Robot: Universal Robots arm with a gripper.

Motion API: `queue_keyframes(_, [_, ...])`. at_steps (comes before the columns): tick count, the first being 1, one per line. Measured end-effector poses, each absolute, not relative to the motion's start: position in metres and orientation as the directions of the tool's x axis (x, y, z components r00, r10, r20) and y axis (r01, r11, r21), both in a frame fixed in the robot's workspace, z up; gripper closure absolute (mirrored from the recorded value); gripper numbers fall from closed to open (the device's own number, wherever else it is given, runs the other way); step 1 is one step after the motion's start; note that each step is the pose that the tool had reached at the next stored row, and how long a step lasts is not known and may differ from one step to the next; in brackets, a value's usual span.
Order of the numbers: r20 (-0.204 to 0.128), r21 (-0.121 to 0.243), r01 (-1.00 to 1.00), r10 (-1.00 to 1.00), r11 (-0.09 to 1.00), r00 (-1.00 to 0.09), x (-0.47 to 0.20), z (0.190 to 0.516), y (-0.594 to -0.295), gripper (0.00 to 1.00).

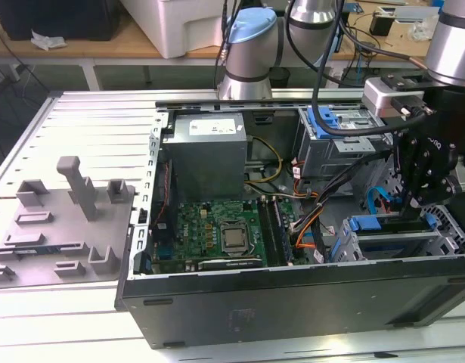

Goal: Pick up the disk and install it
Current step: 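Insert the first disk wire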

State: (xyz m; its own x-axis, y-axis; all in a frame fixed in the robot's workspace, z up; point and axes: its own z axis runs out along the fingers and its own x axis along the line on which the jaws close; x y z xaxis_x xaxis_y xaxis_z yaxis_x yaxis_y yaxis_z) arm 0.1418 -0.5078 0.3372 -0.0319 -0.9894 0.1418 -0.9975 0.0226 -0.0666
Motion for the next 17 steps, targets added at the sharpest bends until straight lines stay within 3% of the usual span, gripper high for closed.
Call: queue_keyframes(17, [0.141,-0.067,-0.998,-0.989,0.023,-0.032,0.1414,0.3354,-0.5078,0.83])
